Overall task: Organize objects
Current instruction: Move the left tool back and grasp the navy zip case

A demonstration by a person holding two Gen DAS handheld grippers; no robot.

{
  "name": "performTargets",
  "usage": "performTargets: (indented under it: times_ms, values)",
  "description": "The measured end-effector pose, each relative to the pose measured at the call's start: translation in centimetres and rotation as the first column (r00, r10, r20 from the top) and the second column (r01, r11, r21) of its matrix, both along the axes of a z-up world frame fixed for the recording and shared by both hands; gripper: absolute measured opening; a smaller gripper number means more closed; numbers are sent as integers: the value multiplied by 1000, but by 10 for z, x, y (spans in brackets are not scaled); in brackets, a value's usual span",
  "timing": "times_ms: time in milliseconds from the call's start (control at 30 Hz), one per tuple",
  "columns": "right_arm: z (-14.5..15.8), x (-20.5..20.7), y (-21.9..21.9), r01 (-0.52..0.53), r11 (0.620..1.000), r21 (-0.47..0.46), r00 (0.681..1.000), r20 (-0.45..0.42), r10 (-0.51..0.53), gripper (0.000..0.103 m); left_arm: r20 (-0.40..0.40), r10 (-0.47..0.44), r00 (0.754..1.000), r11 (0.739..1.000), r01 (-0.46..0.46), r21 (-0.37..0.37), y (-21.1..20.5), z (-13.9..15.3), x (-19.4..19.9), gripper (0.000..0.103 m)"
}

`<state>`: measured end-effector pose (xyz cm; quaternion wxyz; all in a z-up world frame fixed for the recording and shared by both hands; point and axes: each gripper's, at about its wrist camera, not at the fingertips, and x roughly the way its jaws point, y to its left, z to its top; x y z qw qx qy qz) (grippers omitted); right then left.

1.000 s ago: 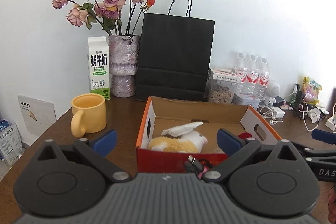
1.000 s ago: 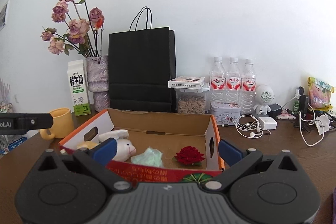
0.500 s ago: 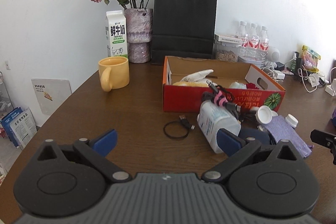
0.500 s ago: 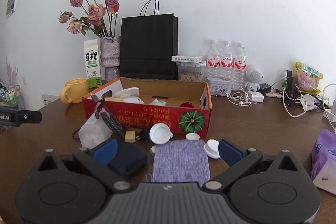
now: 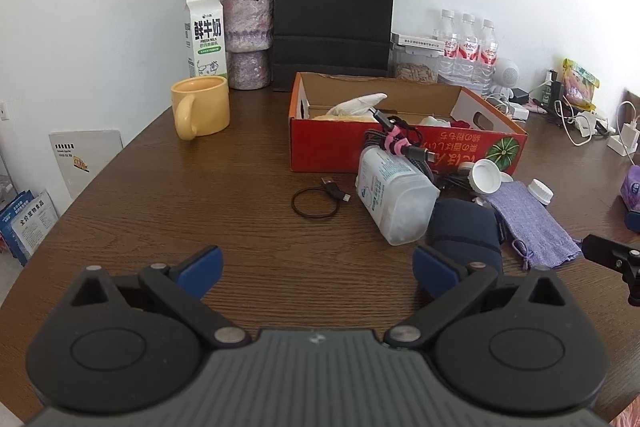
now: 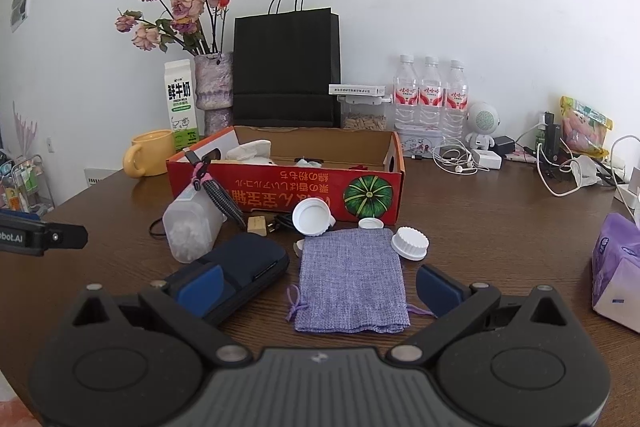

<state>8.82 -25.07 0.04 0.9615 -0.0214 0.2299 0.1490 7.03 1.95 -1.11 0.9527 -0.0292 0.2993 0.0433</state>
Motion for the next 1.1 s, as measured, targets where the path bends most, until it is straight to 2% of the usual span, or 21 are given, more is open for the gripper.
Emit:
performTargets:
  times_ms: [100, 200, 500, 733, 800, 1100]
  values:
    - [-4, 2, -6, 18, 1000, 9, 1000, -8, -17, 103, -58, -55, 997, 998, 54, -20, -18, -9, 15, 103]
    - [-7, 4, -15, 34, 999, 17, 999, -11, -34, 103, -101, -113, 988, 994, 113, -7, -41, -19, 31, 103]
    - [-16, 8, -39, 69, 997, 29, 997, -34, -68, 103, -141, -171, 975, 982, 181, 61, -96, -42, 78, 103]
    - [-24, 11, -52, 77, 995, 60, 996, -43, -74, 103, -190, -164, 968, 983, 177, 52, -106, -58, 92, 103]
    - [-26, 12, -53, 77, 995, 66, 996, -49, -74, 103, -191, -159, 969, 986, 167, 26, -104, -59, 94, 103]
    - [-31, 14, -59, 77, 994, 83, 996, -59, -72, 103, -192, -132, 972, 990, 139, 24, -109, -59, 101, 103]
